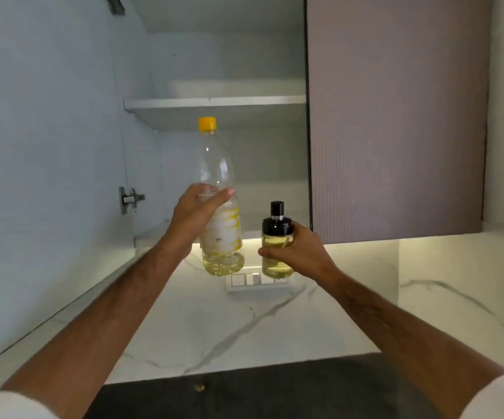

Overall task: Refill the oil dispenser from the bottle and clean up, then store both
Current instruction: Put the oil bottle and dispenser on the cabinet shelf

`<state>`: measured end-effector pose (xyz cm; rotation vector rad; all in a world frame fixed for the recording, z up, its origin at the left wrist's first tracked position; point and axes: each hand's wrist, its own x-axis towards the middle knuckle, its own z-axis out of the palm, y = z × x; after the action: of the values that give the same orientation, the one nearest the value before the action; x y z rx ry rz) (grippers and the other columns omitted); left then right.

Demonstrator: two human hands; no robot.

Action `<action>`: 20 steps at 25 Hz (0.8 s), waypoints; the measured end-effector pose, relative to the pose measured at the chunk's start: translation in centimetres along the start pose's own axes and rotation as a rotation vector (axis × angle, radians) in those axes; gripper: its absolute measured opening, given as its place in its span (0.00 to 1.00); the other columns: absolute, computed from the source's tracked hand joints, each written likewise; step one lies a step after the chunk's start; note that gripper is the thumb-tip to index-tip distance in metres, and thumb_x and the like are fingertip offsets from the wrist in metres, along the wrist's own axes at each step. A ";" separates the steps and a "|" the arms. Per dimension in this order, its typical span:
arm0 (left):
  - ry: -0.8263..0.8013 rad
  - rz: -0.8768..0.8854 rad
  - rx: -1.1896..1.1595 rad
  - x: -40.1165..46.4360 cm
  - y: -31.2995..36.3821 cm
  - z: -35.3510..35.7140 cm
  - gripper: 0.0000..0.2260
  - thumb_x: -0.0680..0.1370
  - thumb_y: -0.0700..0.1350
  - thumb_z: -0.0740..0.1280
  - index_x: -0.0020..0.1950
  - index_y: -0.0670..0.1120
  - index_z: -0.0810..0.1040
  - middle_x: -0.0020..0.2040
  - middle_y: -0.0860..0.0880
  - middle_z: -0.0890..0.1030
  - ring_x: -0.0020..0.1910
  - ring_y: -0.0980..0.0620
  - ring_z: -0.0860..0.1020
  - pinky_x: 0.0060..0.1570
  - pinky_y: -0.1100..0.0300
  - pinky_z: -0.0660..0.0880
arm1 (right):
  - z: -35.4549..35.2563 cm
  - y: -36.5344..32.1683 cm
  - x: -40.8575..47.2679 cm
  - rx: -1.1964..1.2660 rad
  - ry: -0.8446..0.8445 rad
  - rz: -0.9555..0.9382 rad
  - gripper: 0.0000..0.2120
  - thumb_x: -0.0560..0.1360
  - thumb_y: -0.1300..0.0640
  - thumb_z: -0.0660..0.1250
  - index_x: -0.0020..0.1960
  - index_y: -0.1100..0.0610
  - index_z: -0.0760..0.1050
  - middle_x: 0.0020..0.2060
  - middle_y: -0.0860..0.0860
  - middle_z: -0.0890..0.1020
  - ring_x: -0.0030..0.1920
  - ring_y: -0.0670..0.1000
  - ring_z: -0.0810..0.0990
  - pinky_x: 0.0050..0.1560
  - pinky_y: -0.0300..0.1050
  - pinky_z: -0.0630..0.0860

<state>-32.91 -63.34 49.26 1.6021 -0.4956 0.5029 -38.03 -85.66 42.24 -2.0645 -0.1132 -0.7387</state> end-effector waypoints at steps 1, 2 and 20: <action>0.004 0.003 0.018 1.6 0.3 -0.2 0.22 0.66 0.64 0.78 0.54 0.56 0.80 0.53 0.56 0.84 0.52 0.56 0.83 0.50 0.56 0.79 | 0.4 -0.4 1.6 0.011 -0.007 -0.011 0.26 0.63 0.47 0.83 0.58 0.47 0.79 0.47 0.43 0.84 0.48 0.41 0.82 0.52 0.43 0.81; 0.013 0.003 0.030 3.1 0.5 -0.4 0.22 0.67 0.65 0.77 0.54 0.56 0.80 0.53 0.56 0.84 0.52 0.56 0.83 0.50 0.55 0.79 | 0.9 -0.9 3.3 0.020 -0.012 -0.021 0.25 0.63 0.47 0.83 0.57 0.47 0.79 0.47 0.43 0.85 0.48 0.43 0.83 0.52 0.46 0.82; 0.278 -0.053 0.161 16.9 -5.9 3.7 0.26 0.66 0.65 0.78 0.56 0.52 0.77 0.53 0.53 0.82 0.51 0.51 0.82 0.55 0.53 0.80 | 6.2 2.7 21.2 0.054 -0.074 -0.045 0.29 0.57 0.42 0.83 0.55 0.47 0.79 0.48 0.46 0.85 0.49 0.49 0.84 0.56 0.53 0.82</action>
<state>-15.65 -66.91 54.13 1.6605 -0.2065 0.7275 -16.95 -86.45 49.23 -2.0444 -0.2195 -0.6792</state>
